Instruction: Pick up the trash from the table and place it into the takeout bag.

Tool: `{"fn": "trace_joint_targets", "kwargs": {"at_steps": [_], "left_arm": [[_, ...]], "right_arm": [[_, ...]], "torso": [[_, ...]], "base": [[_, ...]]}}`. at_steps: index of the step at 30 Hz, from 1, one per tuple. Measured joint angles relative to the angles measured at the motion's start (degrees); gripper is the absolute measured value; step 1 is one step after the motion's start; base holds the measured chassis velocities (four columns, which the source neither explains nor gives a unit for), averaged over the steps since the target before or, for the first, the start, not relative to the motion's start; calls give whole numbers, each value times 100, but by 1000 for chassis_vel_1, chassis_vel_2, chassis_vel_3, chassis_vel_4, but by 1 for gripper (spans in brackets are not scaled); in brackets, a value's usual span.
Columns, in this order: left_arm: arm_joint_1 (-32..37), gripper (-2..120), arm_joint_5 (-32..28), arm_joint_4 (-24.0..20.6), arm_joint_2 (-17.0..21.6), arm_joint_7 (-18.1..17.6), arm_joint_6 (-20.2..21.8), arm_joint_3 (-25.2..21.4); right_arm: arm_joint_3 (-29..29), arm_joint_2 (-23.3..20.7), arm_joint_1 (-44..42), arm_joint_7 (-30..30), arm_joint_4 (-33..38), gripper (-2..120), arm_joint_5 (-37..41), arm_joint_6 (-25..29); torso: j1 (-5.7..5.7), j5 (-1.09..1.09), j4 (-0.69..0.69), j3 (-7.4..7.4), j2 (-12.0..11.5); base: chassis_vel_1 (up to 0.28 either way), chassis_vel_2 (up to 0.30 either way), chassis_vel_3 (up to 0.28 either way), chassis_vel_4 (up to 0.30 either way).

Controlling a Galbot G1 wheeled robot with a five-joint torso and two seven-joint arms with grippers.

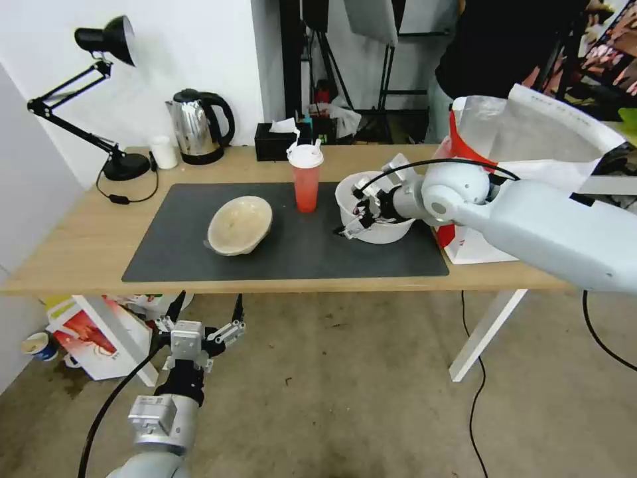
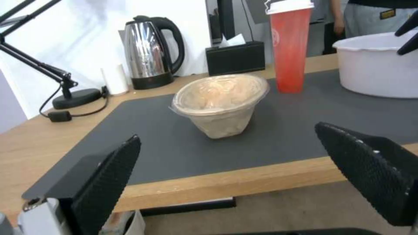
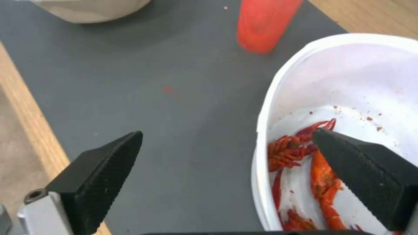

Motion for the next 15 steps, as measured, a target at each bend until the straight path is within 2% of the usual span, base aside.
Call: {"fn": "trace_joint_targets", "kwargs": {"at_steps": [15], "left_arm": [[0, 100, 0, 0, 0, 0, 0, 0]], "right_arm": [[-232, -229, 355, -628, -128, 100, -230, 2]], "torso": [[0, -1, 0, 0, 0]], "base": [[0, 0, 0, 0]]}}
